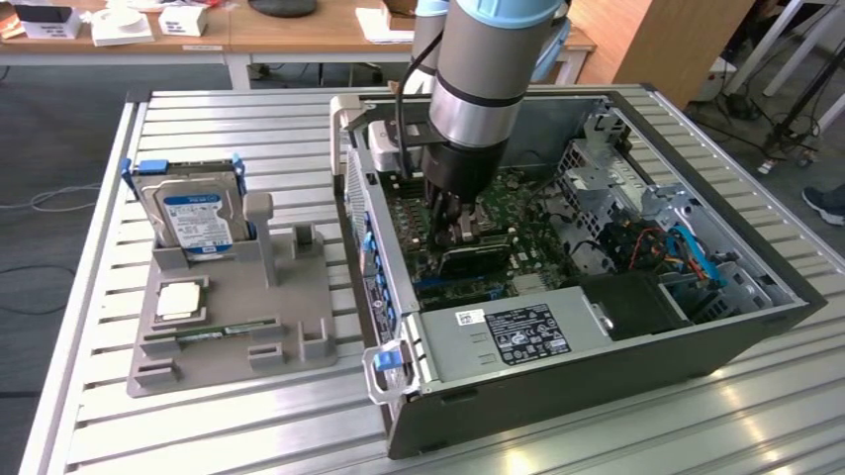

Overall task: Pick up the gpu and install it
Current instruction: 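Press down on the gpu until it lock into place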

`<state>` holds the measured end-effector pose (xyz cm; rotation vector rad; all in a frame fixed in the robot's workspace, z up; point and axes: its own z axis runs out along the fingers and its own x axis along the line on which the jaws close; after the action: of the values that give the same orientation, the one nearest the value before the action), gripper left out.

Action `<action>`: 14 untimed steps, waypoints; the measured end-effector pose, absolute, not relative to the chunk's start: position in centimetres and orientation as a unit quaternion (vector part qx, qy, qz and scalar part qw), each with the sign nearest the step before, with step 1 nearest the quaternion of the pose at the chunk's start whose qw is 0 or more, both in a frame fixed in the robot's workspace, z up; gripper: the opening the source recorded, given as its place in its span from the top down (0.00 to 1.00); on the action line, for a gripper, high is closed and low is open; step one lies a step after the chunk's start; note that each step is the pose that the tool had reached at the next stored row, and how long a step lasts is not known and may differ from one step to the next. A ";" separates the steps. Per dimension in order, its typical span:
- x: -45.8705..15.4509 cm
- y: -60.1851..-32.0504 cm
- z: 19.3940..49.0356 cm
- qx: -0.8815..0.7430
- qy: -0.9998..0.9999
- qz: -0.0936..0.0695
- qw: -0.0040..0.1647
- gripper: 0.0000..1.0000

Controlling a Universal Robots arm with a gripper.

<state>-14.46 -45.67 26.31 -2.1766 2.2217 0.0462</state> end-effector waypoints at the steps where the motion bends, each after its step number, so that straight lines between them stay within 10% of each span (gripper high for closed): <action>1: -14.5 -45.7 26.3 -0.700 0.714 0.015 0.015 0.89; 14: -14.5 -45.7 26.1 -0.700 0.714 0.015 0.015 0.89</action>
<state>-14.46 -45.68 26.11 -2.1767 2.2218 0.0463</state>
